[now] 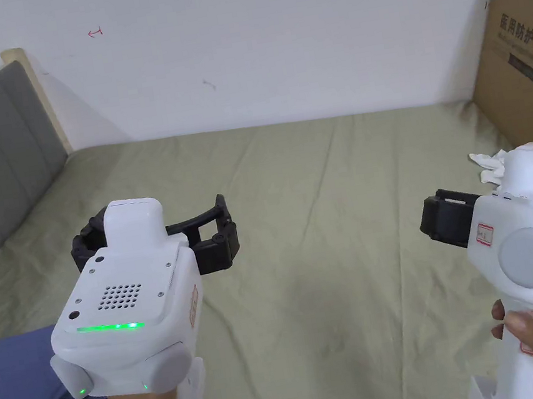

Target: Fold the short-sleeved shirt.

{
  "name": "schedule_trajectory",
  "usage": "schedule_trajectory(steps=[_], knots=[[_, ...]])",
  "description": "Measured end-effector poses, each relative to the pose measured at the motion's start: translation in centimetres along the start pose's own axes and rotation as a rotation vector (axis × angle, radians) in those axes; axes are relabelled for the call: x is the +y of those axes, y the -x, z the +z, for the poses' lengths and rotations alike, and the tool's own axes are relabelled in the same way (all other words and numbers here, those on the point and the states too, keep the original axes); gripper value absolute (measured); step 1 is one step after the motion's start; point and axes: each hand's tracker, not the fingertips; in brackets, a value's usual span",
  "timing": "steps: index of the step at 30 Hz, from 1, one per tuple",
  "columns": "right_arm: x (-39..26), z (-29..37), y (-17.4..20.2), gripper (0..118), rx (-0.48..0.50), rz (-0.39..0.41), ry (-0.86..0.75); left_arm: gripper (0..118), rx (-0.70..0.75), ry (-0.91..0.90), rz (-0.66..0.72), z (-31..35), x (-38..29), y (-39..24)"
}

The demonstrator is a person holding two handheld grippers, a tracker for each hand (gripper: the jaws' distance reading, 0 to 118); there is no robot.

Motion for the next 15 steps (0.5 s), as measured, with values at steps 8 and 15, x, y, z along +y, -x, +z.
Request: schedule_trajectory(steps=[8,15], knots=[[-2.3,2.4,-0.3,118,0.079,0.097,-0.455,118,0.007,-0.011,-0.004,0.1,-0.1,0.0],[-2.7,2.8,0.0,118,0.032,0.145,-0.5,118,0.011,-0.02,0.001,0.3,-0.3,0.1]])
